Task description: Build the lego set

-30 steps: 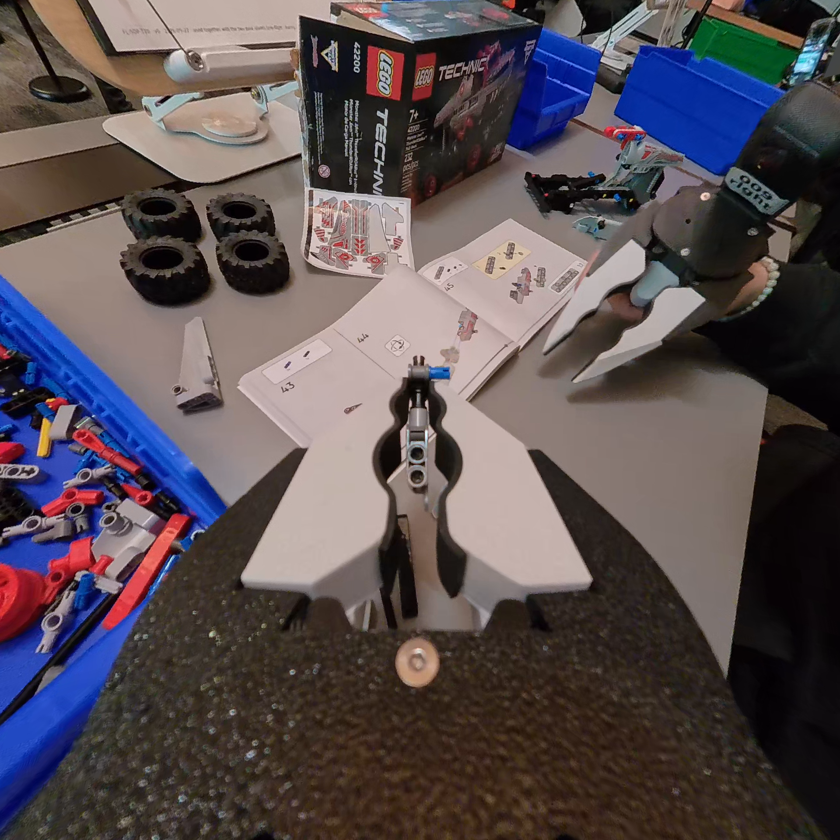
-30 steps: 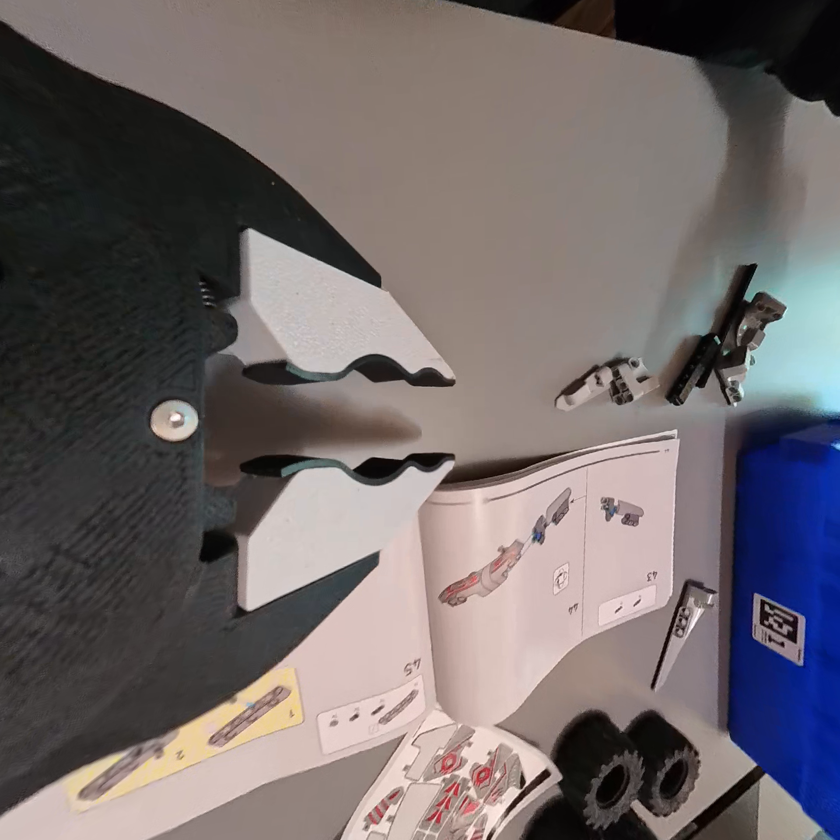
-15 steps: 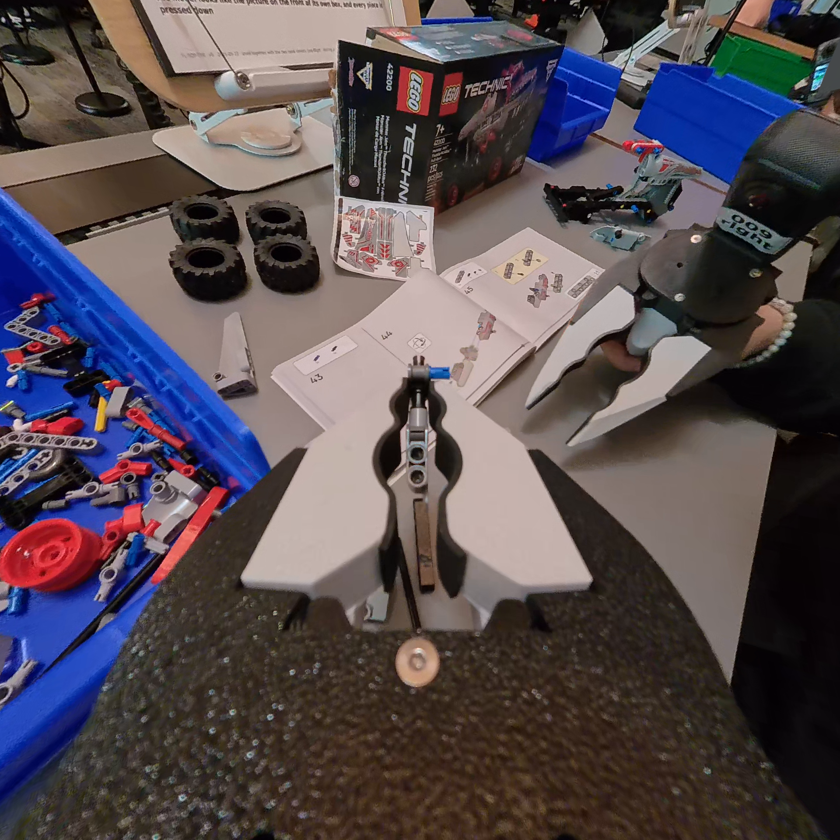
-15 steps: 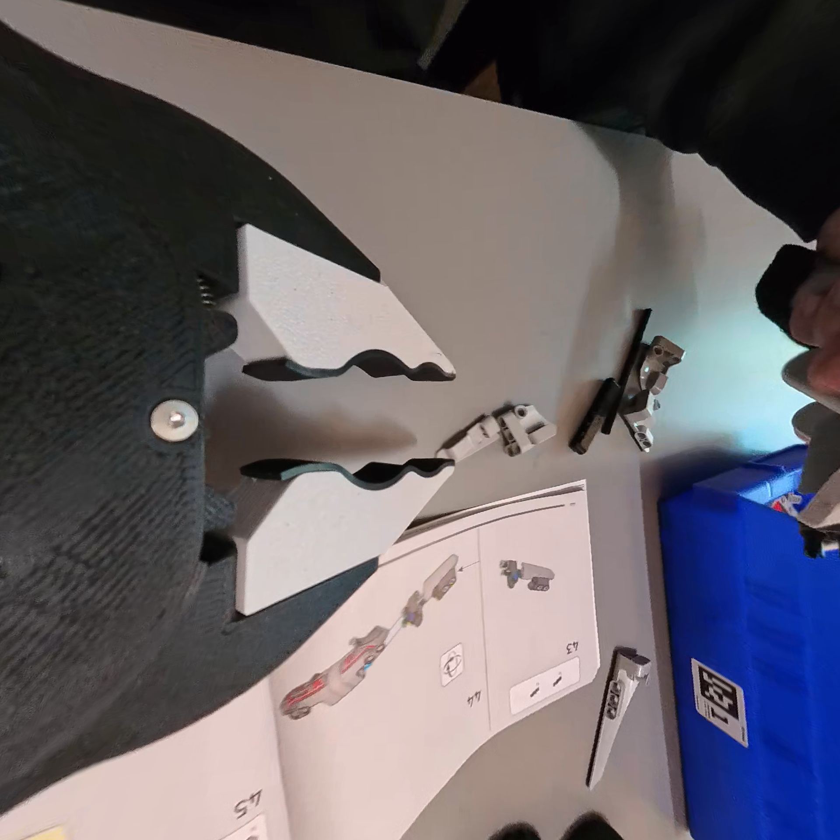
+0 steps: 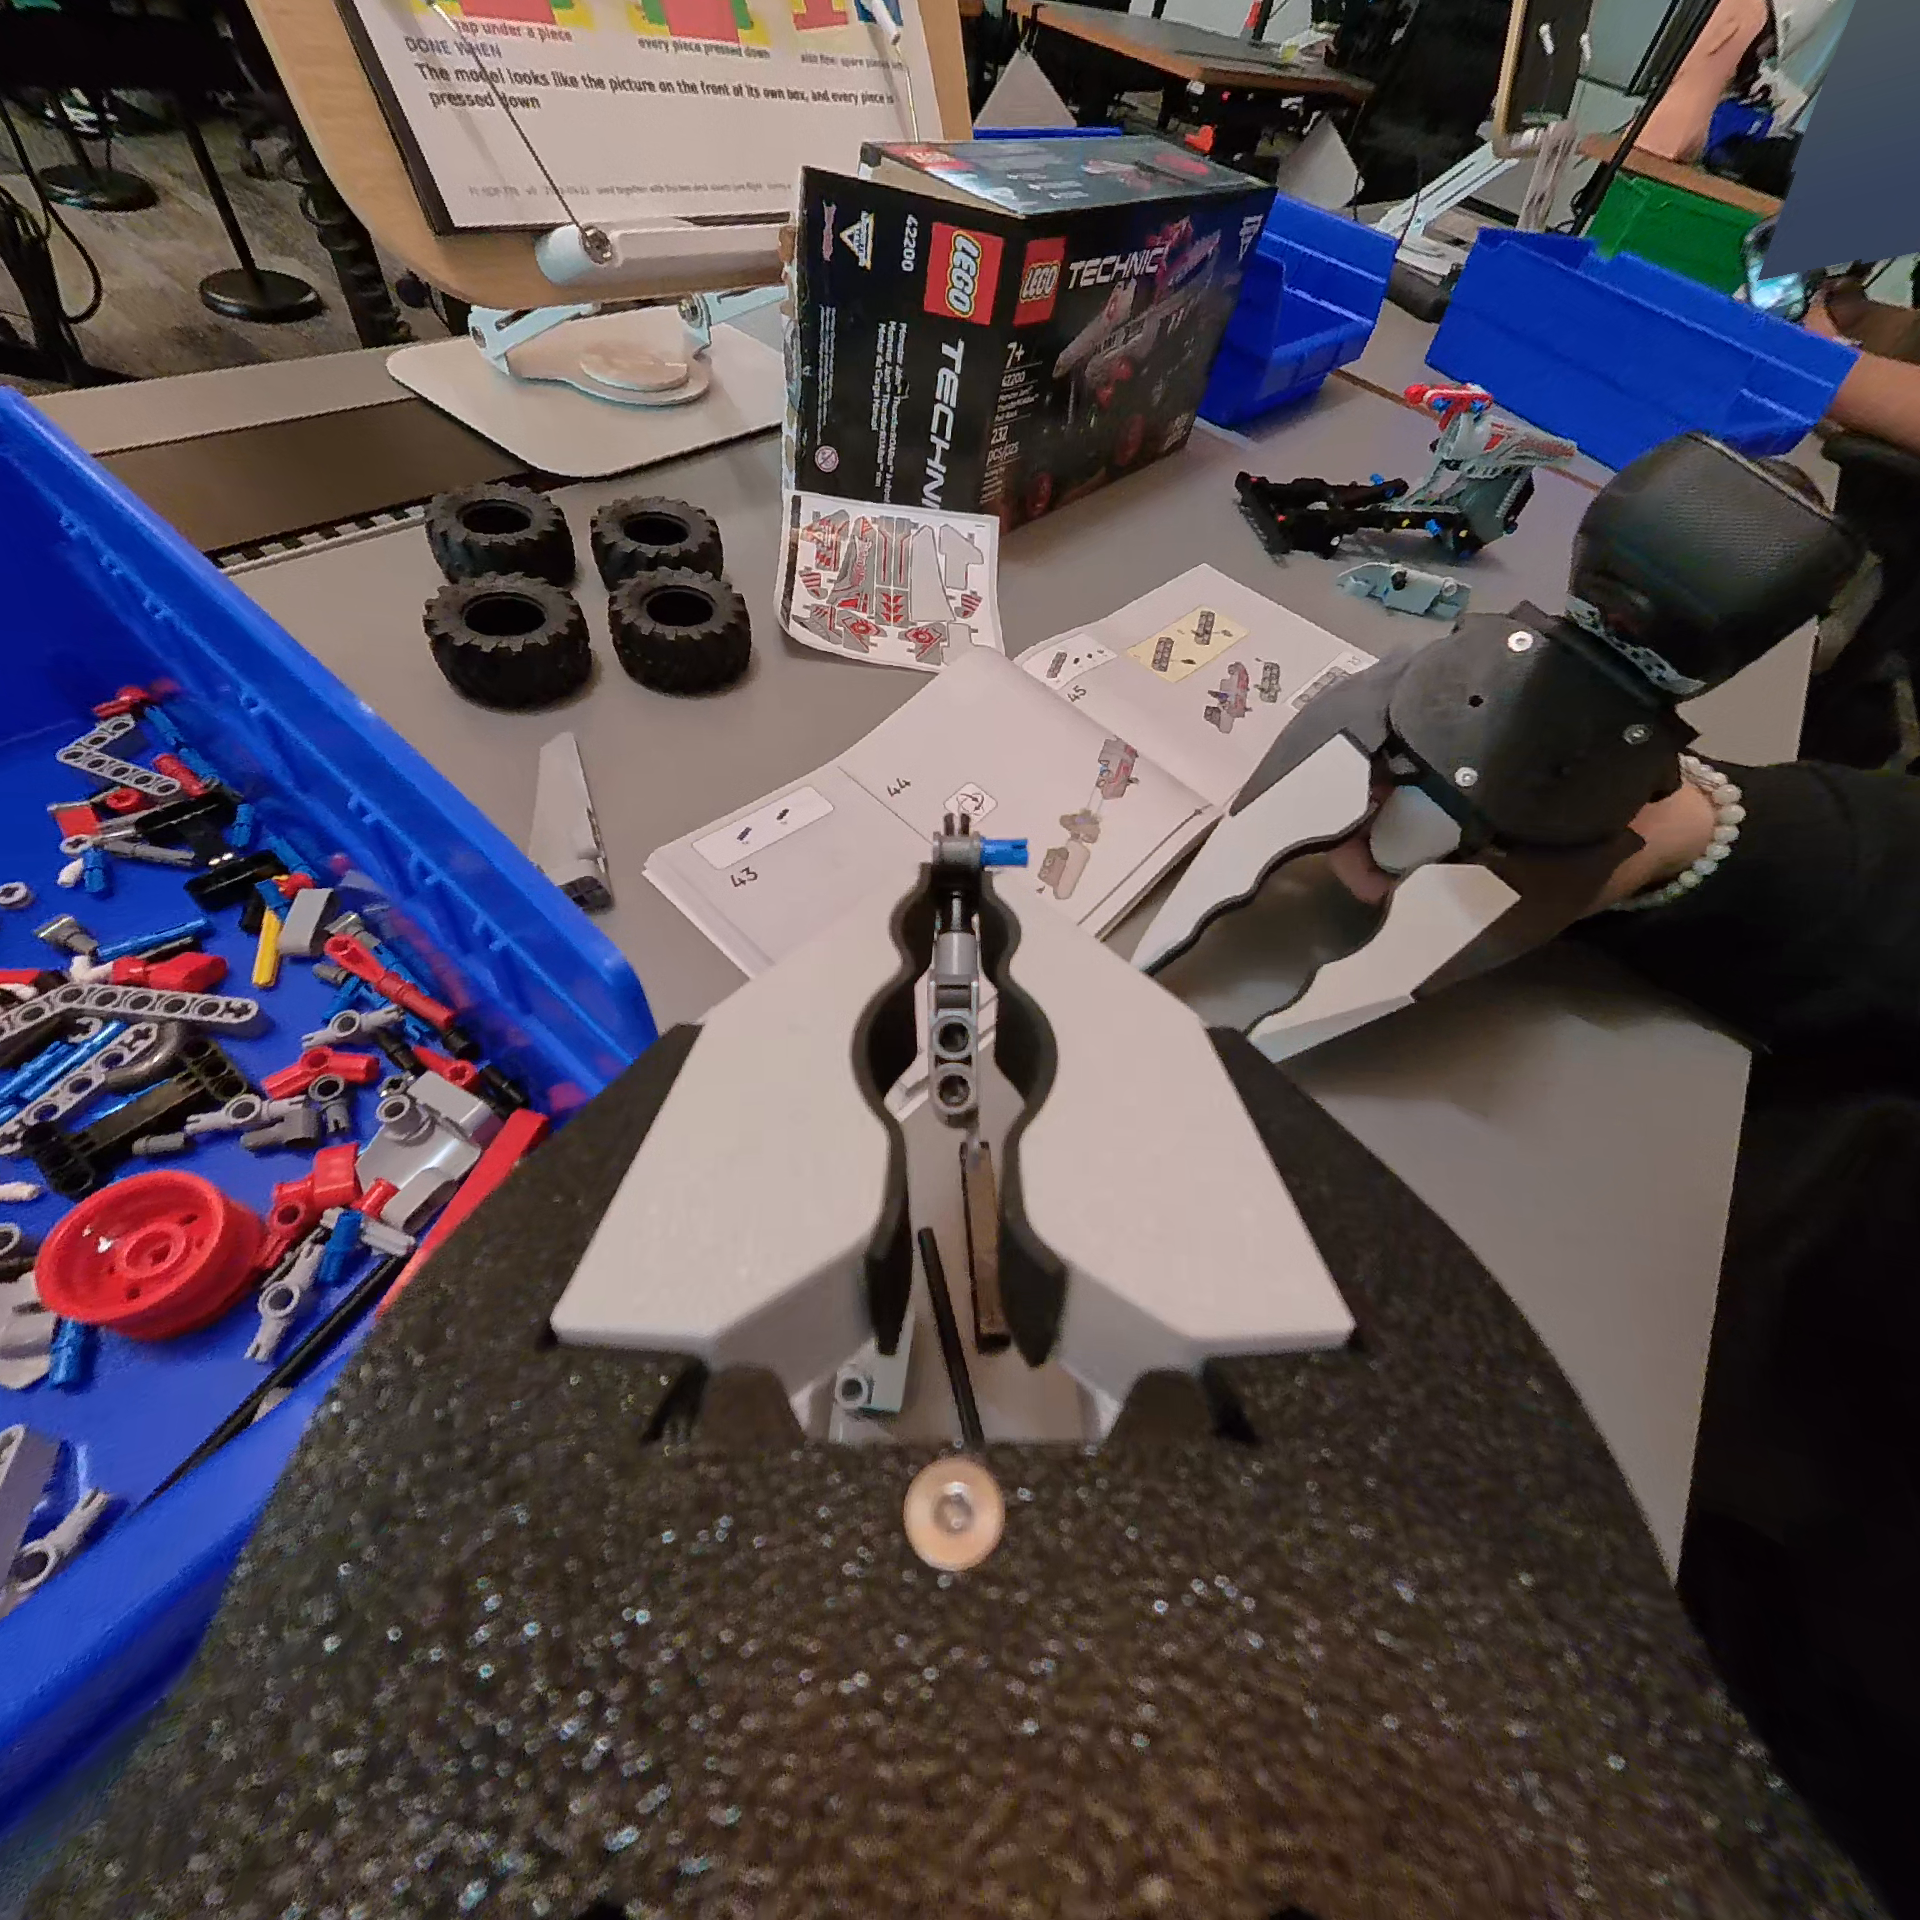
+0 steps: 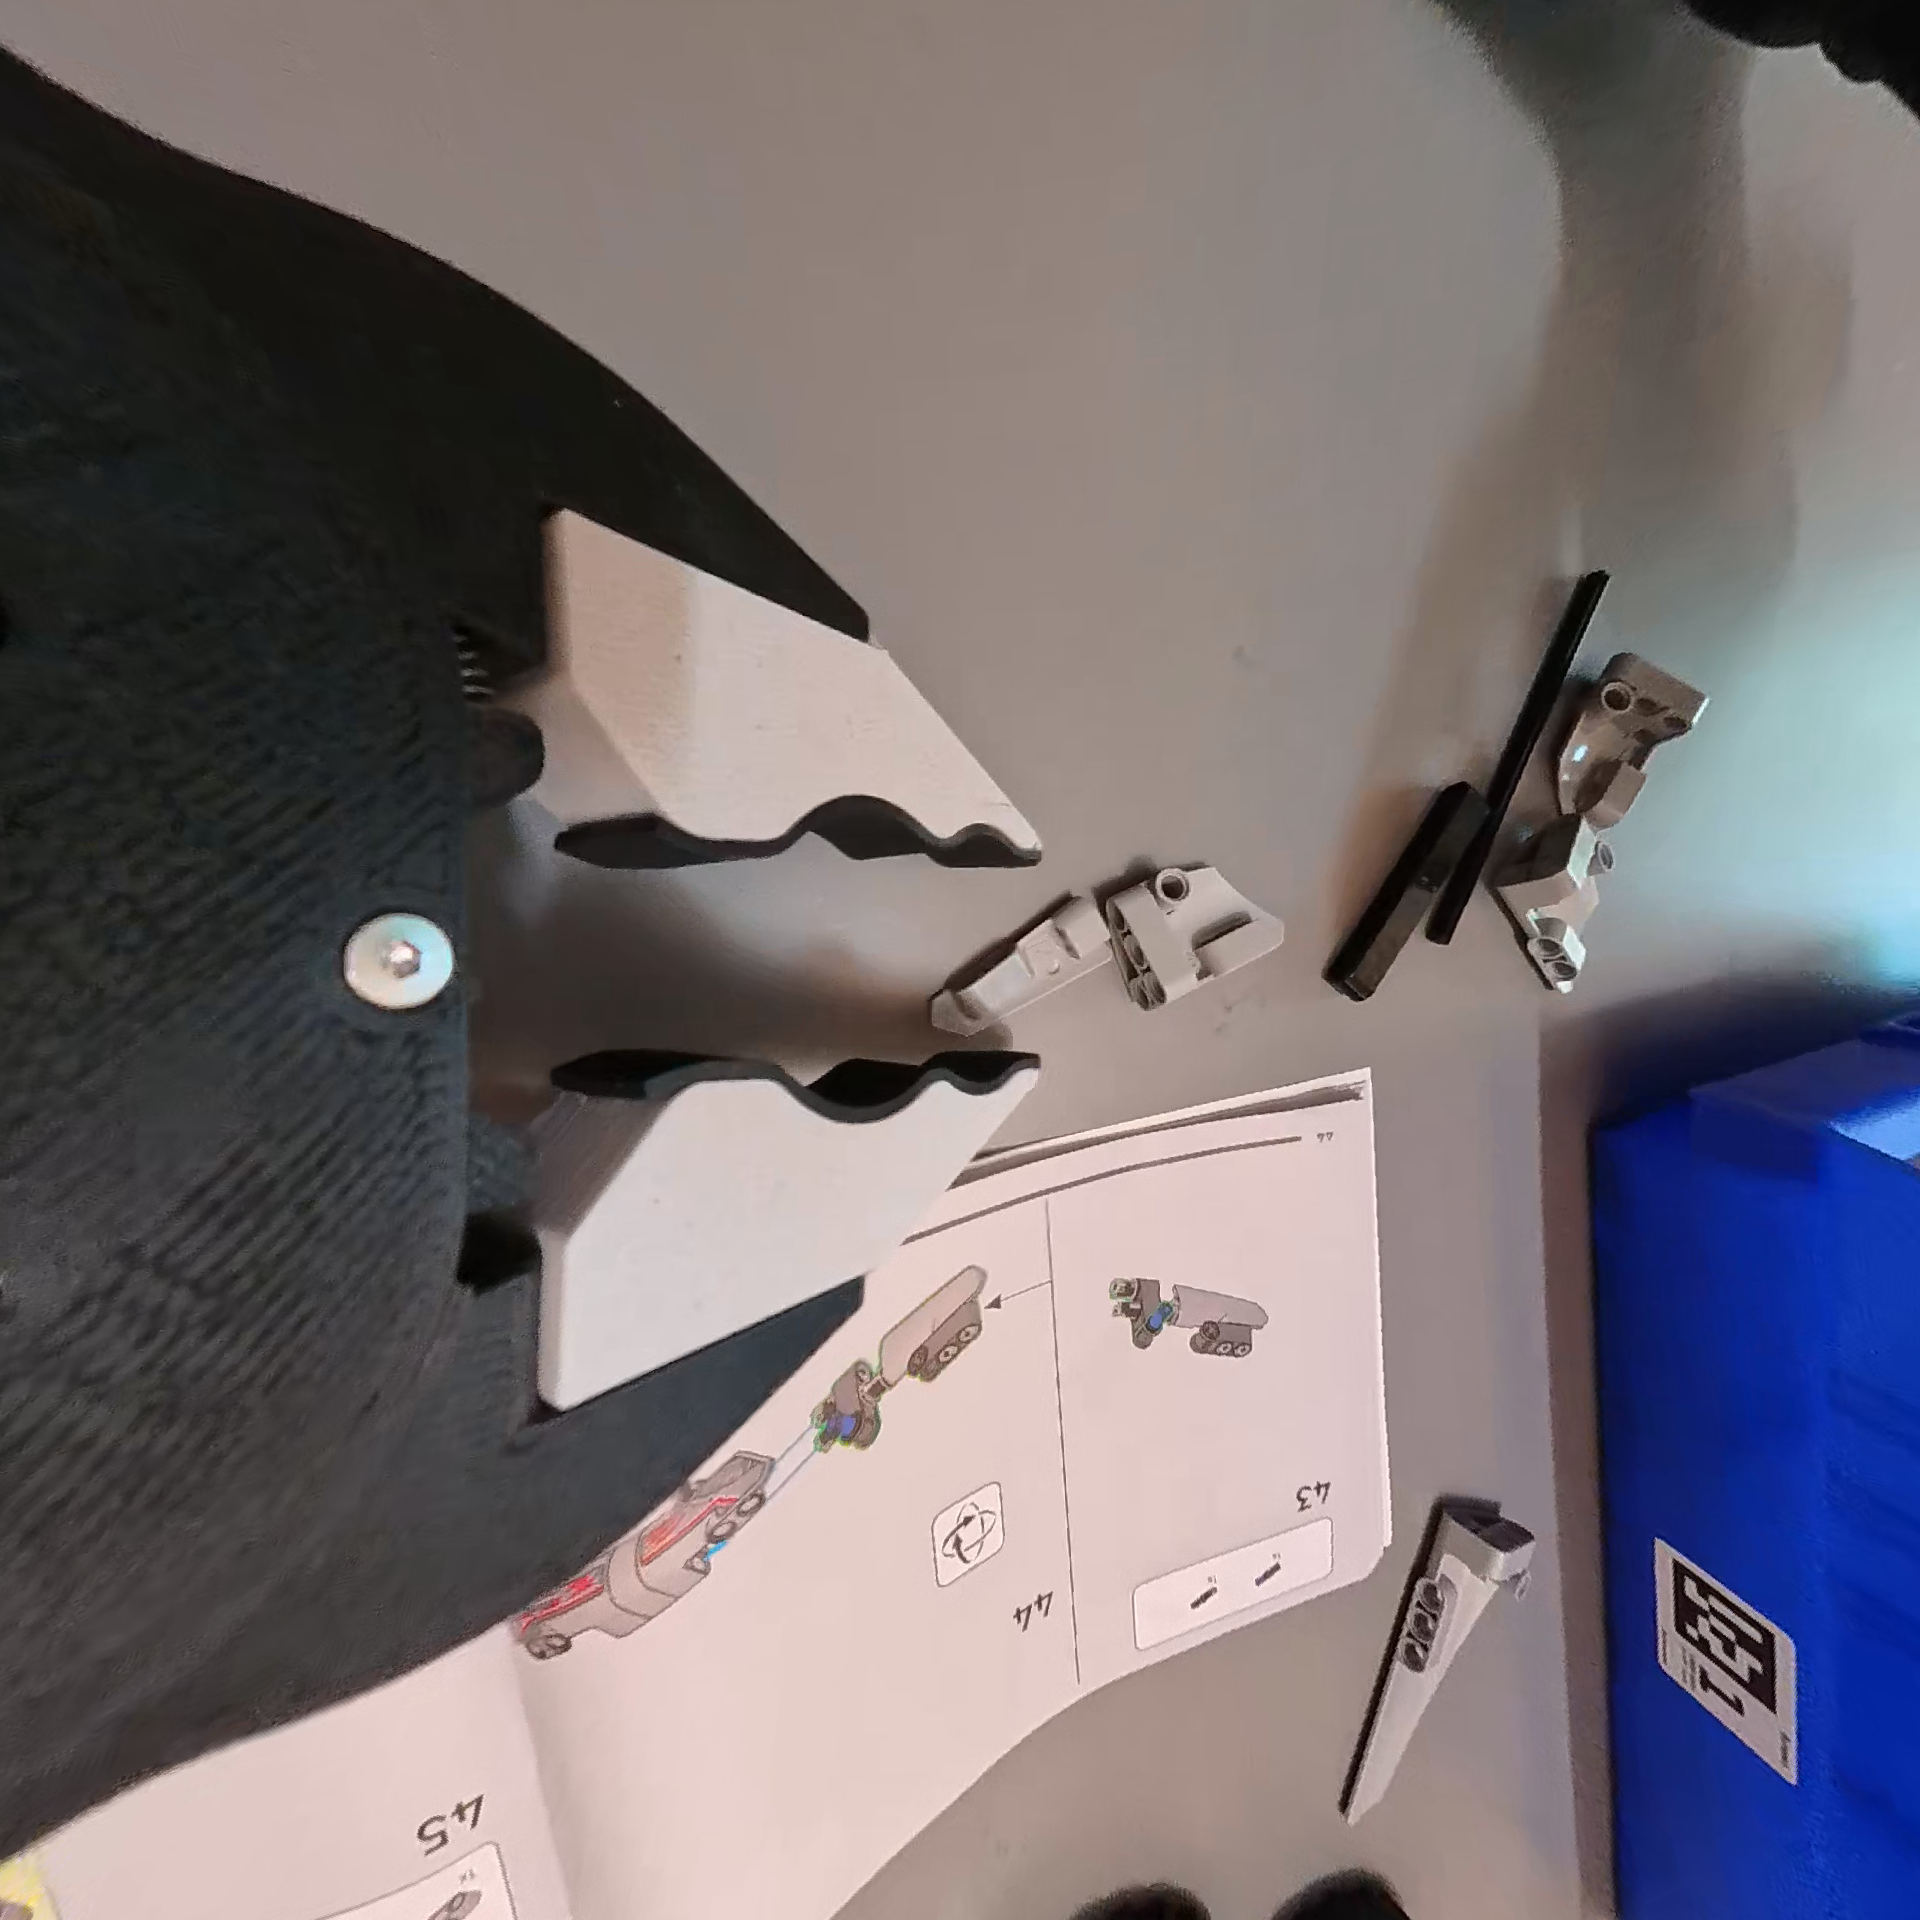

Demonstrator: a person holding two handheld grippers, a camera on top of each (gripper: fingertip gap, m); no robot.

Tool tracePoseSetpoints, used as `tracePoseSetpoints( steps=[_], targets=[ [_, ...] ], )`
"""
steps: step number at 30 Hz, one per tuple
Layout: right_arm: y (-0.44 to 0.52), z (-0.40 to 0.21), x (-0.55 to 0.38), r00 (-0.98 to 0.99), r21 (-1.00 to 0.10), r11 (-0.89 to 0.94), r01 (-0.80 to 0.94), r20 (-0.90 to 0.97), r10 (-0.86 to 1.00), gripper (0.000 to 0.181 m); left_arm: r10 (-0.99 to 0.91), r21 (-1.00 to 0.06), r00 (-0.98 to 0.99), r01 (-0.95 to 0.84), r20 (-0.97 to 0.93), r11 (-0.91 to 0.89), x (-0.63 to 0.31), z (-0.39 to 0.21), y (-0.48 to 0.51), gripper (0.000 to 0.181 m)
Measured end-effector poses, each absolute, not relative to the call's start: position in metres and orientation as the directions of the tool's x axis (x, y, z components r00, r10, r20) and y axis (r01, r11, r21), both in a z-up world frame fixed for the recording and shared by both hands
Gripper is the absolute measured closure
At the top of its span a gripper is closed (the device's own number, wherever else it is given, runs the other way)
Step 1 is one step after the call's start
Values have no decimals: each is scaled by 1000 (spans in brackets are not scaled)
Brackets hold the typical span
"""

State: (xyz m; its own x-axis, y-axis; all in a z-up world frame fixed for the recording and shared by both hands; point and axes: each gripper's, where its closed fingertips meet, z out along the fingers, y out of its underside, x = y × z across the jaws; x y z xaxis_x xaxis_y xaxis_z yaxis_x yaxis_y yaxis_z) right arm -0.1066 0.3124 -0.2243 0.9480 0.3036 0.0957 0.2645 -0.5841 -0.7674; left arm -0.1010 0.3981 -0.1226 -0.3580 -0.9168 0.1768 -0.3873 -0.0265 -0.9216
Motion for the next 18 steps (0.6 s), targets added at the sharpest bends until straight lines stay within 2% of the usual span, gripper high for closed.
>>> tracePoseSetpoints(
  steps=[5,8,10,14,18],
  targets=[
    [302,-202,-88,949,-818,-500,286,169,268,154,-927,-939,-342,-342,156,-32,-100,-114,402,176],
    [285,-169,-50,956,-870,-396,293,259,138,162,-935,-955,-321,-294,149,-52,-100,-104,406,177],
    [266,-151,-12,962,-902,-352,249,272,-15,166,-935,-959,-318,-275,158,-69,-100,-100,408,177],
    [225,-166,45,964,-903,-416,112,201,-175,167,-934,-960,-312,-265,172,-89,-99,-99,409,177],
    [211,-182,59,946,-866,-487,116,246,-212,170,-933,-959,-315,-271,171,-84,-97,-100,405,177]
  ],
)
